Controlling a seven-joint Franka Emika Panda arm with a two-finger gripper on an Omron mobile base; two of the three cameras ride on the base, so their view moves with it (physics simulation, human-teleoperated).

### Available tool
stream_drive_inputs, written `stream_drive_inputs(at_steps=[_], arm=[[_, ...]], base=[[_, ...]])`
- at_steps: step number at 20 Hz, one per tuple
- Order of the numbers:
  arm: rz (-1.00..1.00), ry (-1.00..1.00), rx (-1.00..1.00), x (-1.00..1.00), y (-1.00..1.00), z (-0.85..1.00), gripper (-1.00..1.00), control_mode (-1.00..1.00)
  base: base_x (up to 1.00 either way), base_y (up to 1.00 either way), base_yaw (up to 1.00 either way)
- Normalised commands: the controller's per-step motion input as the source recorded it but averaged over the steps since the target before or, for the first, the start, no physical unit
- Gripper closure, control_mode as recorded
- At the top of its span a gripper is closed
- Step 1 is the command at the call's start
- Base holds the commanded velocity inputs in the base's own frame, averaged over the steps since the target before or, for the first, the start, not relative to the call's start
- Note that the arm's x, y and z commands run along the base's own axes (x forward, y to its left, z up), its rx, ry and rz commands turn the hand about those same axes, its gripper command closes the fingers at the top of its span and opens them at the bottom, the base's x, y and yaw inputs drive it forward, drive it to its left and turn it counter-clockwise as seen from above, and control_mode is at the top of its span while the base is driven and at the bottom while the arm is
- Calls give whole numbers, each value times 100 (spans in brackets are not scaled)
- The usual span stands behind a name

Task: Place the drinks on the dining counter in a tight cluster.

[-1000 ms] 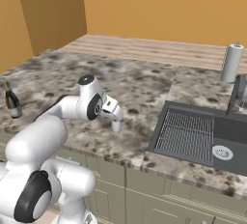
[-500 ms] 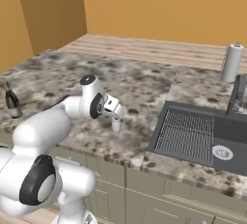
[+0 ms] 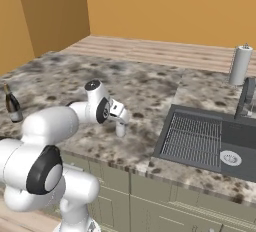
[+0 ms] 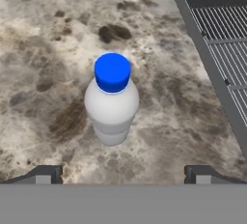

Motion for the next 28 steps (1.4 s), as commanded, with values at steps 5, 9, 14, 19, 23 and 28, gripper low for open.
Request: stream_drive_inputs(at_steps=[5,9,14,19,23,28], arm=[[0,0,0,15,-2,-15,-100,-100],[0,0,0,10,-3,-14,-100,-100],[0,0,0,10,0,-13,-100,-100],[0,0,0,11,0,-9,-100,-100],[0,0,-2,1,0,-7,-100,-100],[0,-1,-3,3,0,-10,-100,-100]], base=[[0,0,0],[0,0,0],[0,0,0],[0,0,0],[0,0,0],[0,0,0]])
